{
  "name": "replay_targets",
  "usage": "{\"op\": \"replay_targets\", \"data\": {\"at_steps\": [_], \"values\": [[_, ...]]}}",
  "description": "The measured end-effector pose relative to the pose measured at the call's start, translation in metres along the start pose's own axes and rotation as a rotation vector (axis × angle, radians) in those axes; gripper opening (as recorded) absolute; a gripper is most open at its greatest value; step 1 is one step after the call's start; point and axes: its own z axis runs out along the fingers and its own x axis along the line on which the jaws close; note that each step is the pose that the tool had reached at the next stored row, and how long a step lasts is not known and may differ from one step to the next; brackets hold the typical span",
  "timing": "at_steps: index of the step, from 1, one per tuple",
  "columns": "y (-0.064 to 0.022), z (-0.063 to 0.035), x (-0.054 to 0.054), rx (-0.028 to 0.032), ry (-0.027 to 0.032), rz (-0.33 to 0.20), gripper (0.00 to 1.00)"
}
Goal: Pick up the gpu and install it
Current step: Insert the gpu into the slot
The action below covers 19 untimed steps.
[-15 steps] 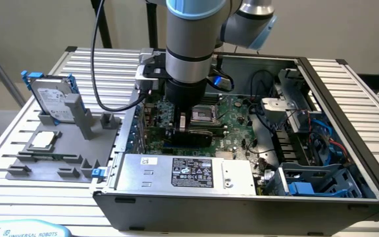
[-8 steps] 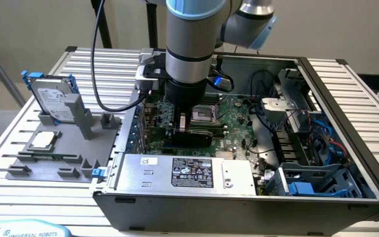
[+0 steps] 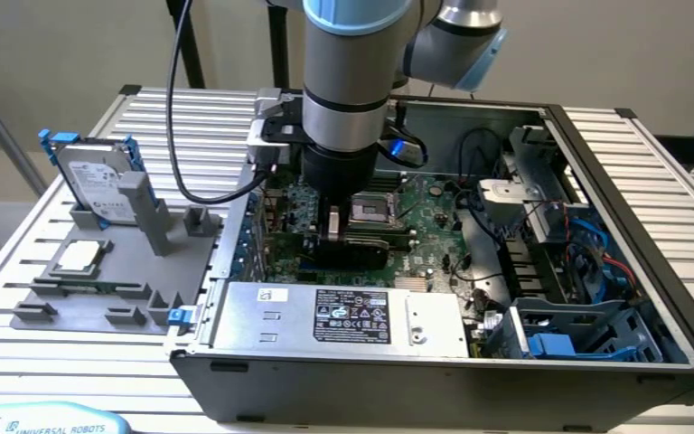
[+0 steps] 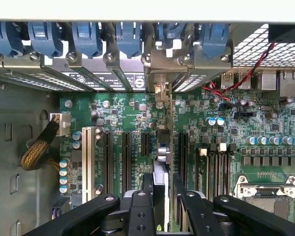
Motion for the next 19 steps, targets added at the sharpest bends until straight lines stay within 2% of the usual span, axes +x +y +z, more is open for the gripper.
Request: {"op": "replay_targets", "data": {"at_steps": [19], "values": [[0.0006, 0.0015, -0.0003, -0.0006, 0.0001, 0.000, 0.26]]}}
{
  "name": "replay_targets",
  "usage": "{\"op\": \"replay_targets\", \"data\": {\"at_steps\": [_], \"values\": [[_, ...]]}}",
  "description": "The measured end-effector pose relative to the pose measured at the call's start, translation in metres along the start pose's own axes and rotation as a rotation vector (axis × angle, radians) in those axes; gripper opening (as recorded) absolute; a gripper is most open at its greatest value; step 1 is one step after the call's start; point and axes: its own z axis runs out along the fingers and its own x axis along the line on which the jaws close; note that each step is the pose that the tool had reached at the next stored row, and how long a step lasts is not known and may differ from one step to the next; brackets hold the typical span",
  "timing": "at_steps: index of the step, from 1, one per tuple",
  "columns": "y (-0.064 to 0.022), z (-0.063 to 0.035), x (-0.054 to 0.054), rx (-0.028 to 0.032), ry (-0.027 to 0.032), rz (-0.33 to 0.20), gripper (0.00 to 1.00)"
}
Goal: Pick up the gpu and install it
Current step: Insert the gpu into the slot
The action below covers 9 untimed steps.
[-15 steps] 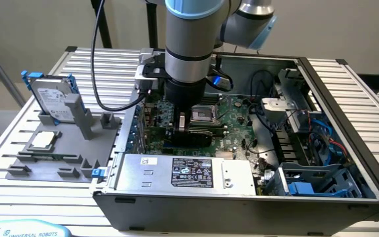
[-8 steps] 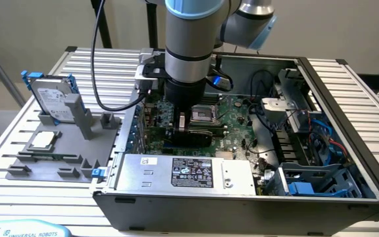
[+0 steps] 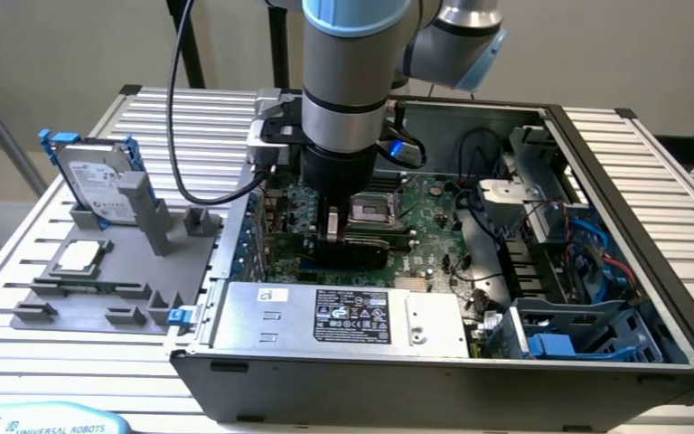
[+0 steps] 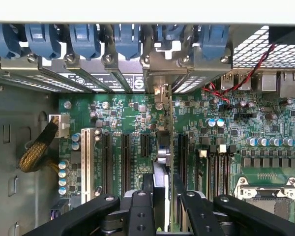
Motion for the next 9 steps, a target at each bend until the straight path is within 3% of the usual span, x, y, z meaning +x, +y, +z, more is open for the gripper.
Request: {"op": "replay_targets", "data": {"at_steps": [9], "values": [[0.0000, 0.0023, 0.0003, 0.0000, 0.0001, 0.000, 0.26]]}}
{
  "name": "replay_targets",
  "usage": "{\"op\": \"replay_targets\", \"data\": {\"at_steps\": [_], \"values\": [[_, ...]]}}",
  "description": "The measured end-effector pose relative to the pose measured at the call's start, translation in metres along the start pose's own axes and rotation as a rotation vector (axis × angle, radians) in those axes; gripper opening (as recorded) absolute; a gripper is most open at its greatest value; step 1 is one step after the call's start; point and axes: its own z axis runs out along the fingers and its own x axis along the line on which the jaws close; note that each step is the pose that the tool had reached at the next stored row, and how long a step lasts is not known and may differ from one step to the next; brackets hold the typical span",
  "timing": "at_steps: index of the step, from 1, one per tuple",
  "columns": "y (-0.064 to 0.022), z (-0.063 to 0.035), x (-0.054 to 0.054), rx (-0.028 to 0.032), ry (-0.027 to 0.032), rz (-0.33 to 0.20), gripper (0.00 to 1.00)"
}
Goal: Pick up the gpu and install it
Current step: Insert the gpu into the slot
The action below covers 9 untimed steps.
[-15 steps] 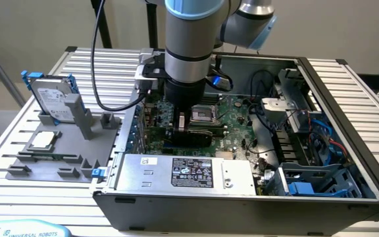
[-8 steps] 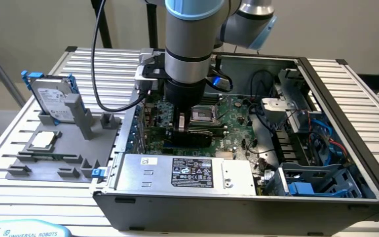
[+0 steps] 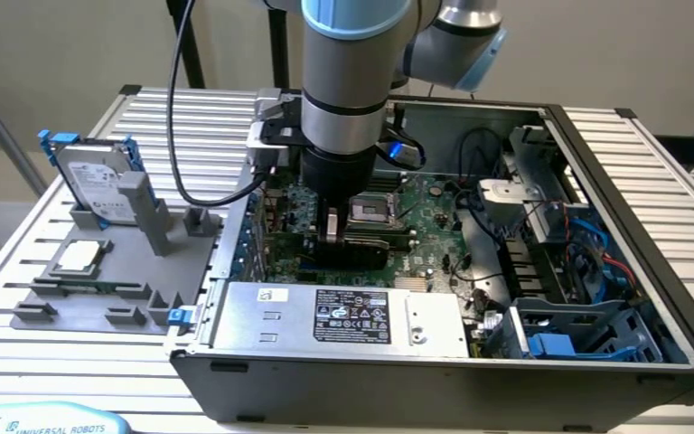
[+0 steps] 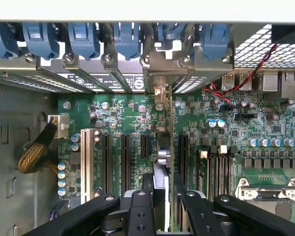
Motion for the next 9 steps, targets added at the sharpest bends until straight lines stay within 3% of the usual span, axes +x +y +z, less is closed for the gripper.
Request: {"op": "replay_targets", "data": {"at_steps": [9], "values": [[-0.0001, -0.0004, -0.0003, 0.0011, -0.0022, 0.000, 0.28]]}}
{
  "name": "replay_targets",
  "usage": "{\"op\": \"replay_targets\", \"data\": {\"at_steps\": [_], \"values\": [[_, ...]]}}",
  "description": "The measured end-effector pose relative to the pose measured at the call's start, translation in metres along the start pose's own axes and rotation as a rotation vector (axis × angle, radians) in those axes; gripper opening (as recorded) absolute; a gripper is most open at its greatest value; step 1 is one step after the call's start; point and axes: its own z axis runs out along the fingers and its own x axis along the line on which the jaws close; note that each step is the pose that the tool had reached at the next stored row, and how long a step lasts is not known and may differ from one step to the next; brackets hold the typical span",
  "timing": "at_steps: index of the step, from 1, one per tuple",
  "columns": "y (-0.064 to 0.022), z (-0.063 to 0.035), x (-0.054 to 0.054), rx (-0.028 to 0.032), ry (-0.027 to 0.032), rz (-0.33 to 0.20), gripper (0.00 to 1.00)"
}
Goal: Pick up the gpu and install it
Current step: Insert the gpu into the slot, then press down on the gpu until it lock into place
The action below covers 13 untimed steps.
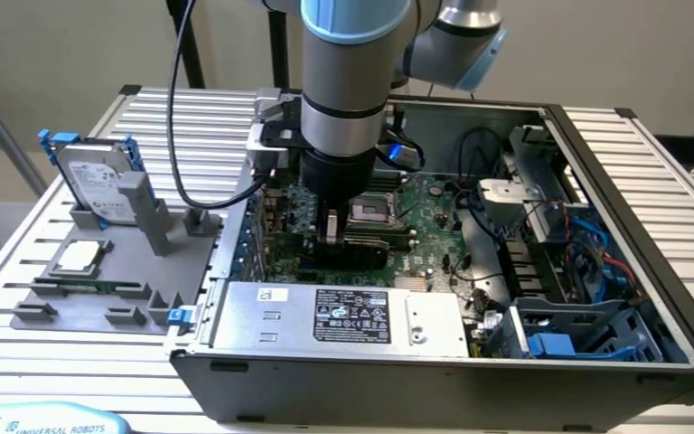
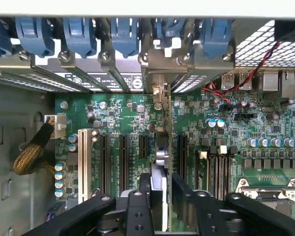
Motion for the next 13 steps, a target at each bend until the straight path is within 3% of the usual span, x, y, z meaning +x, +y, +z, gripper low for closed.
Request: {"op": "replay_targets", "data": {"at_steps": [1, 13], "values": [[0.0003, -0.0045, 0.000, -0.0008, 0.0015, 0.000, 0.33], [0.0021, -0.0594, -0.001, -0.0011, 0.0020, -0.002, 0.33]]}}
